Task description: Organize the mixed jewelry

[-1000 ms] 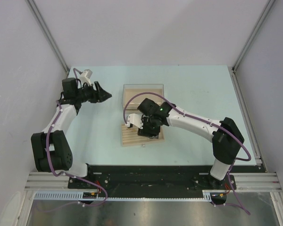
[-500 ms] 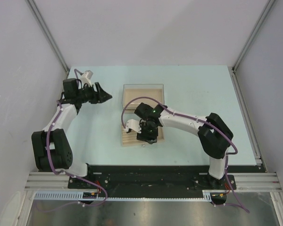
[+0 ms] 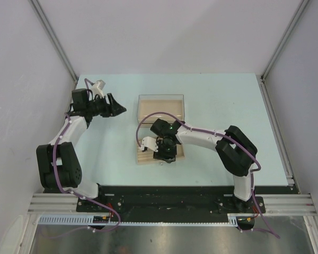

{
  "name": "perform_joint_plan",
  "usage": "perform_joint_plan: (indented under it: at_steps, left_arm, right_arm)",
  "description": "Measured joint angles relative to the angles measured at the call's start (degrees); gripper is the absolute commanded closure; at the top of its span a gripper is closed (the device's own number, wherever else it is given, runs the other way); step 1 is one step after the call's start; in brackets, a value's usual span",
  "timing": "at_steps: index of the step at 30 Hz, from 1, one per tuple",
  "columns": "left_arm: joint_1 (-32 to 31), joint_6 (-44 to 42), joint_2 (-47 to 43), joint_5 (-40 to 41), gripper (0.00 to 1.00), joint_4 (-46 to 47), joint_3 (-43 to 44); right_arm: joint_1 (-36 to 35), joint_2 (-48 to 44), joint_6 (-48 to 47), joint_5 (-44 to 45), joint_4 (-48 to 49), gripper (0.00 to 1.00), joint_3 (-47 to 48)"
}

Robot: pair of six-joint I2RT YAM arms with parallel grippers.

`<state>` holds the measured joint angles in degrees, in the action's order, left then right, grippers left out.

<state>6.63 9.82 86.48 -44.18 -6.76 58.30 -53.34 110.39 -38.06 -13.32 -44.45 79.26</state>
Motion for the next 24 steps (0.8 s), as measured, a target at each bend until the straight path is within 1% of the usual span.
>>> perform_joint_plan:
  at_steps: [7,13,16,17,19,20,24]
  left_arm:
    - [0.0,0.02,0.22,0.0,0.32,0.04,0.0]
    - [0.0,0.09,0.44,0.0,0.32,0.11,0.0]
    - [0.0,0.09,0.48,0.0,0.32,0.17,0.0]
    - [0.0,0.11,0.48,0.0,0.32,0.15,0.0]
    - [0.02,0.11,0.48,-0.02,0.32,0.17,0.0]
    - [0.04,0.11,0.48,-0.02,0.32,0.17,0.0]
    - [0.04,0.11,0.48,0.0,0.32,0.15,0.0]
  right_arm:
    - [-0.09,0.09,0.57,2.16,3.5,0.55,-2.51]
    - [-0.9,-0.04,1.68,4.44,5.6,0.62,-3.74]
    - [-1.64,-0.52,2.4,5.75,6.36,0.71,-4.52]
    - [-1.81,-0.68,2.62,6.01,6.43,0.76,-4.72]
    - [-2.25,-0.9,3.3,6.64,6.51,0.81,-5.07]
    - [-2.49,-1.03,3.72,7.06,6.49,0.86,-5.25]
    - [-3.43,-1.22,3.8,8.48,6.64,0.97,-5.44]
